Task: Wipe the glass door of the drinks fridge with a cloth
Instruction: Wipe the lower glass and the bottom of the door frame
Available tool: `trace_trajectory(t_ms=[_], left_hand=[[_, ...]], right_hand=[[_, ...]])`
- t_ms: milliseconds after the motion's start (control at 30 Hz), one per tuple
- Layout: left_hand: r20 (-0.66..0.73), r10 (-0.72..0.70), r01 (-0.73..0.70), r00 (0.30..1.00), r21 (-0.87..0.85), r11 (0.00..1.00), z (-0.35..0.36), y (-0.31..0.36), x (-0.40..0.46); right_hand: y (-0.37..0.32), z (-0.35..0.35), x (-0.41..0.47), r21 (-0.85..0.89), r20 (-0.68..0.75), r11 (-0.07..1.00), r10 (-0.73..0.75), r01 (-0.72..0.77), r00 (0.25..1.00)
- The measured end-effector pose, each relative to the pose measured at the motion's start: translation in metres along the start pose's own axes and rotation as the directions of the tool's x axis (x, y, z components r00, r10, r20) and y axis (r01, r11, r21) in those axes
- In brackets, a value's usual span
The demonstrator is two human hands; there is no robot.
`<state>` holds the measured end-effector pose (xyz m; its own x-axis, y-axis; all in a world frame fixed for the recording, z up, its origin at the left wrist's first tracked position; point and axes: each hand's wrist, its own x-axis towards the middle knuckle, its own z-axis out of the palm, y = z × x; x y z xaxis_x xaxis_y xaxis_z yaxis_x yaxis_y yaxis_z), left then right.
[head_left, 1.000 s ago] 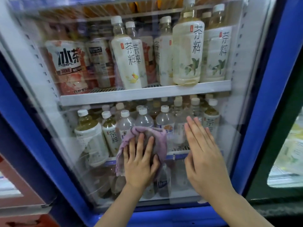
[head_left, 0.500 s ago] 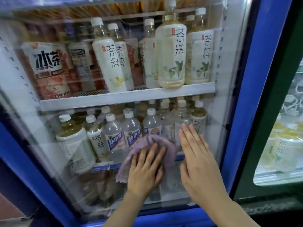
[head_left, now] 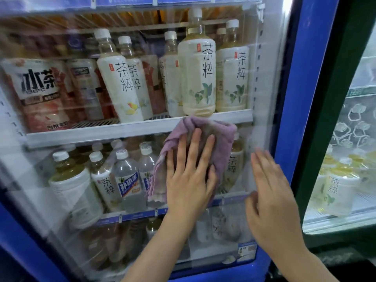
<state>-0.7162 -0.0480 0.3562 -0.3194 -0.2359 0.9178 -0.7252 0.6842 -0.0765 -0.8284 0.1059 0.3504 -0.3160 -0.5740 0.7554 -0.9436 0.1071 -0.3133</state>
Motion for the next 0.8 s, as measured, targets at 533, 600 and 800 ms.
trace_trajectory(t_ms=[533, 600, 800], left_hand=[[0.124, 0.07, -0.062, 0.99, -0.074, 0.995, 0.016, 0.042, -0.038], [0.051, -0.001, 0.005, 0.999, -0.075, 0.997, 0.015, 0.052, -0.002], [0.09, 0.092, -0.086, 0.992, -0.066, 0.994, 0.035, 0.069, -0.018]], right_hand=[[0.031, -0.011, 0.003, -0.074, -0.083, 0.989, 0.119, -0.125, 0.989], [0.031, -0.012, 0.003, -0.064, -0.085, 0.991, 0.114, -0.12, 0.99], [0.034, -0.018, 0.007, -0.043, -0.108, 0.99, 0.131, -0.136, 0.986]])
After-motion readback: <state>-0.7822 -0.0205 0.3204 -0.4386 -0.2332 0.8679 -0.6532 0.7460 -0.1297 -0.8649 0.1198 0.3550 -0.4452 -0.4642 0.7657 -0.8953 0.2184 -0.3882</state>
